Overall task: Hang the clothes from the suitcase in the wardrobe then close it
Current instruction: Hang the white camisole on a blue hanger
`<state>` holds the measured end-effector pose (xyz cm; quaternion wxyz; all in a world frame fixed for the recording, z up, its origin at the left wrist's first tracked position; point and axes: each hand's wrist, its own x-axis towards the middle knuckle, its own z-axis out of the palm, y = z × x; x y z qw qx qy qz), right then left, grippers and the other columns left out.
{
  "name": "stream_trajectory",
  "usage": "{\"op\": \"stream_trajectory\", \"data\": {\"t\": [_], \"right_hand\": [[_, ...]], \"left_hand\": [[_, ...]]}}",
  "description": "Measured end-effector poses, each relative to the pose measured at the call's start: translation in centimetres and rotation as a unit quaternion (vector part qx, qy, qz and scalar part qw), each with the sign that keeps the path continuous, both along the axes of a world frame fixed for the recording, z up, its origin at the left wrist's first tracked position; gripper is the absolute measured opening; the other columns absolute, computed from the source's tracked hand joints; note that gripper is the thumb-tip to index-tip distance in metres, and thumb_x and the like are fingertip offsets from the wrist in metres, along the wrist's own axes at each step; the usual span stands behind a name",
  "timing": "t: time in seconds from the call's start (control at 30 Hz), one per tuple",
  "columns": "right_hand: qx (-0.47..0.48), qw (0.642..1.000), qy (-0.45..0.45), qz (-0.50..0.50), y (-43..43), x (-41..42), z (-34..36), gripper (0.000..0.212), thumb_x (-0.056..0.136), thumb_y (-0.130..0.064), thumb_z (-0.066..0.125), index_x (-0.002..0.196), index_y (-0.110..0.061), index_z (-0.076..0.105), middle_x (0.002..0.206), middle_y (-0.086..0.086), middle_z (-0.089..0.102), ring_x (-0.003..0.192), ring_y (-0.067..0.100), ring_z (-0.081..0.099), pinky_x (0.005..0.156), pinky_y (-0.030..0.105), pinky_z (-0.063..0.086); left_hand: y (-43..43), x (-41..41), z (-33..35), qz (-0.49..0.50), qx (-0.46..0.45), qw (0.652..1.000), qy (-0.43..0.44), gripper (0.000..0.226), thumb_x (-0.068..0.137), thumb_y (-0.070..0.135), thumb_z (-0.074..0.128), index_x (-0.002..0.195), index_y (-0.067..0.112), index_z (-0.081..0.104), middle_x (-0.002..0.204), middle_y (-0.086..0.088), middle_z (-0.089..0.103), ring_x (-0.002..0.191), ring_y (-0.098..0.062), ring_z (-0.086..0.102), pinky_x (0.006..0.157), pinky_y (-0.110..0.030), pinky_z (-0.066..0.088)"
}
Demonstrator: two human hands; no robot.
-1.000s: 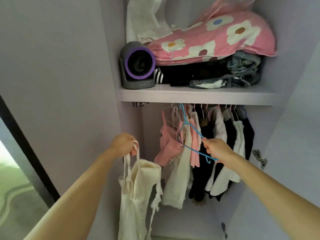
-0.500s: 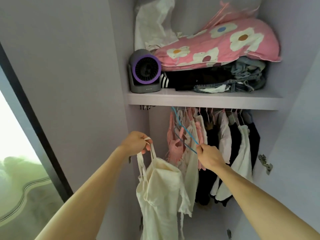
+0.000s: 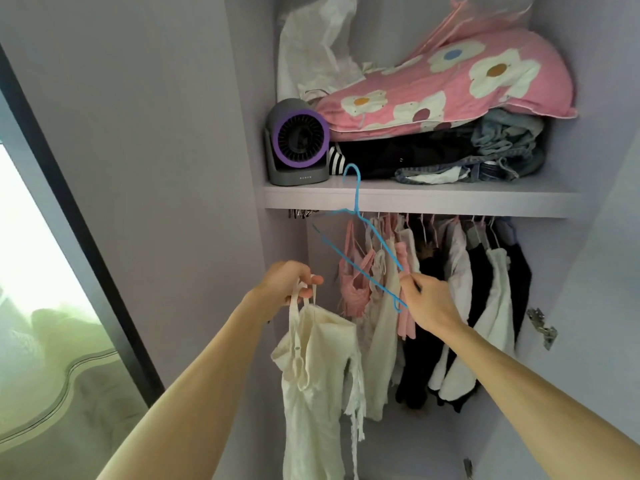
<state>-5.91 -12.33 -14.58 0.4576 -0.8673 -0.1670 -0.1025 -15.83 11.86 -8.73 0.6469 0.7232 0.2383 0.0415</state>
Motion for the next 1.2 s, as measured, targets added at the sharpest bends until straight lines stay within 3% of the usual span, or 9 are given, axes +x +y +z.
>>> {"op": "stream_trajectory", "data": {"t": [0.2, 0.37, 0.53, 0.73, 0.93, 1.07, 1.1, 1.13, 1.2], "right_hand": [[0.098, 0.992, 0.041, 0.069, -2.9, -2.9, 3.3, 0.054, 0.1, -0.042, 0.051, 0.058, -0.016, 0.03, 0.049, -0.007, 0.025, 0.046, 0.01, 0.025, 0.056, 0.031, 0.024], [0.217, 0.97, 0.054, 0.092, -5.6, -5.3, 5.4, 0.059, 0.102, -0.041, 0.05, 0.048, -0.026, 0.032, 0.051, -0.005, 0.022, 0.045, 0.01, 0.019, 0.05, 0.027, 0.021], [0.266, 0.962, 0.044, 0.052, -6.9, -6.5, 5.9, 0.062, 0.103, -0.042, 0.046, 0.046, -0.027, 0.028, 0.046, -0.007, 0.024, 0.042, 0.01, 0.022, 0.045, 0.023, 0.024], [0.329, 0.941, 0.071, 0.017, -7.6, -6.7, 5.9, 0.061, 0.104, -0.04, 0.044, 0.047, -0.026, 0.027, 0.046, -0.007, 0.023, 0.041, 0.009, 0.02, 0.044, 0.023, 0.023], [0.385, 0.917, 0.11, -0.007, -8.2, -7.0, 6.7, 0.061, 0.104, -0.038, 0.044, 0.047, -0.027, 0.026, 0.046, -0.008, 0.022, 0.041, 0.009, 0.018, 0.046, 0.026, 0.021], [0.424, 0.892, 0.157, -0.024, -8.3, -7.7, 6.9, 0.049, 0.103, -0.038, 0.044, 0.058, -0.02, 0.044, 0.046, -0.009, 0.023, 0.043, 0.01, 0.02, 0.05, 0.029, 0.02], [0.433, 0.883, 0.181, -0.023, -8.1, -8.2, 7.1, 0.028, 0.103, -0.037, 0.043, 0.078, -0.032, 0.035, 0.045, -0.01, 0.024, 0.041, 0.008, 0.022, 0.051, 0.028, 0.022], [0.449, 0.871, 0.198, -0.023, -8.4, -8.3, 7.3, 0.046, 0.104, -0.037, 0.043, 0.095, 0.006, 0.057, 0.044, -0.01, 0.024, 0.039, 0.007, 0.023, 0.051, 0.028, 0.024], [0.48, 0.843, 0.243, -0.024, -8.8, -8.7, 7.8, 0.044, 0.104, -0.036, 0.045, 0.064, -0.019, 0.043, 0.046, -0.009, 0.024, 0.041, 0.008, 0.021, 0.051, 0.026, 0.024]], "left_hand": [[-3.5, 0.7, -0.5, -0.038, -0.022, 0.999, -0.01, 0.016, 0.094, 0.021, 0.057, 0.1, 0.007, 0.061, 0.095, -0.011, 0.077, 0.052, -0.016, 0.057, 0.057, -0.026, 0.042], [-6.4, 0.4, -0.9, -0.126, -0.014, 0.992, -0.003, 0.018, 0.094, 0.006, 0.055, 0.08, 0.007, 0.067, 0.086, -0.012, 0.076, 0.06, -0.017, 0.06, 0.055, -0.025, 0.045], [-8.8, 0.0, 0.7, -0.216, 0.003, 0.976, -0.011, 0.035, 0.09, -0.003, 0.056, 0.063, 0.012, 0.073, 0.101, -0.022, 0.073, 0.061, -0.016, 0.058, 0.053, -0.026, 0.041], [-12.0, -0.2, 3.4, -0.262, 0.013, 0.964, -0.038, 0.023, 0.094, -0.003, 0.058, 0.081, 0.012, 0.046, 0.097, -0.018, 0.075, 0.063, -0.016, 0.058, 0.055, -0.024, 0.045], [-14.9, 0.1, 5.9, -0.283, 0.039, 0.956, -0.07, 0.024, 0.093, -0.003, 0.057, 0.079, 0.013, 0.047, 0.103, -0.024, 0.073, 0.062, -0.015, 0.056, 0.069, -0.032, 0.044], [-16.8, 0.2, 7.1, -0.289, 0.068, 0.95, -0.094, 0.029, 0.094, -0.003, 0.057, 0.075, 0.014, 0.043, 0.096, -0.016, 0.074, 0.058, -0.009, 0.061, 0.066, -0.029, 0.04], [-17.0, 0.2, 7.2, -0.288, 0.08, 0.949, -0.098, 0.03, 0.095, -0.003, 0.056, 0.076, 0.014, 0.042, 0.097, -0.017, 0.073, 0.057, -0.007, 0.063, 0.063, -0.025, 0.041], [-17.5, 0.3, 7.4, -0.285, 0.093, 0.948, -0.102, 0.029, 0.096, -0.003, 0.055, 0.077, 0.014, 0.041, 0.099, -0.018, 0.072, 0.057, -0.004, 0.064, 0.062, -0.023, 0.041], [-17.5, 0.6, 7.4, -0.27, 0.108, 0.951, -0.107, 0.027, 0.097, -0.003, 0.053, 0.075, 0.011, 0.047, 0.1, -0.019, 0.073, 0.056, -0.003, 0.062, 0.061, -0.022, 0.042]]}}
